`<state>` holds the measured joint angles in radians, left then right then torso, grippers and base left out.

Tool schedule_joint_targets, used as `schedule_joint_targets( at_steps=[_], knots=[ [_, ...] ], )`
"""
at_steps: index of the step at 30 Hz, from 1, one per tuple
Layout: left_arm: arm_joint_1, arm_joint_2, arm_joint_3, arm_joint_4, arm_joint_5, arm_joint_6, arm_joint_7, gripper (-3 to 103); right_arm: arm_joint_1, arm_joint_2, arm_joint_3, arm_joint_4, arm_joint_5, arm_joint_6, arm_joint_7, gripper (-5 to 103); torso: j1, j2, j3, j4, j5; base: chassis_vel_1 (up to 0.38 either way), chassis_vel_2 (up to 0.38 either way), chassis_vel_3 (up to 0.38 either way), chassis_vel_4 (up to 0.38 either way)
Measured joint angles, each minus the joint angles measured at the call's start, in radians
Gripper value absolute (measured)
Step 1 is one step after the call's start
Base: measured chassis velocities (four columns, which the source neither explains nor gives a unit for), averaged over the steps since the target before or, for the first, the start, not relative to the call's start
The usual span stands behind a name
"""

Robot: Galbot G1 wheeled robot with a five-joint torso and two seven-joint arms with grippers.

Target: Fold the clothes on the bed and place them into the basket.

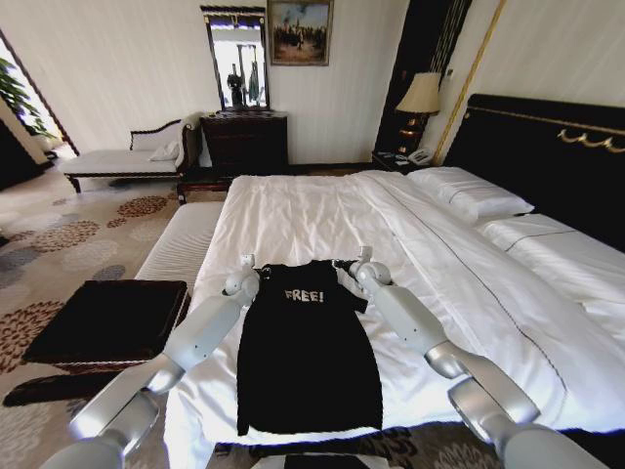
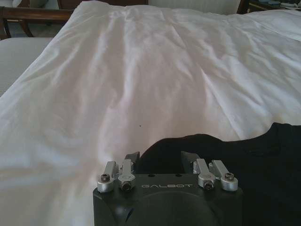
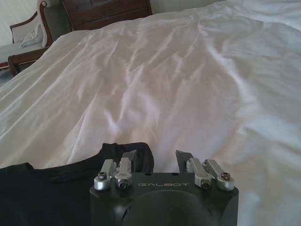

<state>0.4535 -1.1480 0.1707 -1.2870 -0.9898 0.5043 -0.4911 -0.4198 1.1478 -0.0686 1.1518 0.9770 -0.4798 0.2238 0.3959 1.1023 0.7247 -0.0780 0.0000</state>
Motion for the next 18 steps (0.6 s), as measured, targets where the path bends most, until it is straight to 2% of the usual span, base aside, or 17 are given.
schedule_joint_targets(
  at_steps=[2, 3, 4, 5, 6, 8, 10, 13, 15, 18],
  knots=[
    [0.004, 0.019, -0.002, -0.037, 0.004, -0.006, 0.0, 64, -0.025, -0.03, 0.019, 0.037, 0.003, 0.007, 0.007, 59, 0.0, 0.0, 0.0, 0.0001, 0.0001, 0.0, 0.0, 0.0, 0.0],
    [0.008, 0.029, -0.002, -0.055, 0.008, -0.012, 0.0, 64, -0.037, -0.045, 0.028, 0.058, 0.003, 0.012, 0.007, 65, 0.0, 0.0, 0.0, 0.0001, 0.0002, 0.0, 0.0, 0.0, 0.0],
    [0.008, 0.029, -0.002, -0.055, 0.008, -0.012, 0.0, 64, -0.037, -0.045, 0.028, 0.058, 0.003, 0.012, 0.007, 65, 0.0, 0.0, 0.0, 0.0001, 0.0002, 0.0, 0.0, 0.0, 0.0],
    [0.013, 0.036, -0.003, -0.069, 0.009, -0.017, 0.0, 69, -0.043, -0.051, 0.033, 0.067, 0.003, 0.014, 0.008, 65, 0.0, 0.0, 0.0, 0.0, 0.0001, 0.0, 0.0, 0.0, 0.0],
    [0.025, 0.051, -0.008, -0.096, 0.008, -0.027, 0.001, 74, -0.062, -0.073, 0.047, 0.105, 0.003, 0.023, 0.007, 70, 0.0, 0.0, 0.0, -0.0001, 0.0, 0.0, 0.0, 0.0, 0.0],
    [0.077, 0.098, -0.039, -0.179, 0.01, -0.065, 0.025, 85, -0.114, -0.123, 0.082, 0.195, -0.006, 0.052, -0.001, 80, 0.0, 0.0, 0.0, 0.0, -0.0002, 0.0, 0.0, 0.0, 0.0],
    [0.086, 0.106, -0.044, -0.192, 0.014, -0.073, 0.033, 85, -0.123, -0.131, 0.088, 0.209, -0.011, 0.058, -0.003, 80, 0.0, 0.0, 0.0, 0.0, -0.0001, 0.0, 0.0, 0.0, 0.0],
    [0.199, 0.184, -0.116, -0.312, 0.079, -0.148, 0.087, 98, -0.22, -0.192, 0.151, 0.337, -0.079, 0.117, -0.02, 96, 0.0, 0.0, 0.0, 0.0003, -0.0002, 0.0, 0.0, 0.0, 0.0],
    [0.238, 0.205, -0.141, -0.35, 0.089, -0.159, 0.094, 100, -0.256, -0.207, 0.174, 0.377, -0.098, 0.13, -0.028, 99, 0.0, 0.0, 0.0, 0.0004, -0.0004, 0.0, 0.0, 0.0, 0.0],
    [0.385, 0.265, -0.221, -0.466, 0.146, -0.194, 0.125, 100, -0.393, -0.242, 0.261, 0.482, -0.176, 0.17, -0.058, 100, 0.0, 0.0, 0.0, 0.0002, -0.0001, 0.0, 0.0, 0.0, 0.0]
  ],
)
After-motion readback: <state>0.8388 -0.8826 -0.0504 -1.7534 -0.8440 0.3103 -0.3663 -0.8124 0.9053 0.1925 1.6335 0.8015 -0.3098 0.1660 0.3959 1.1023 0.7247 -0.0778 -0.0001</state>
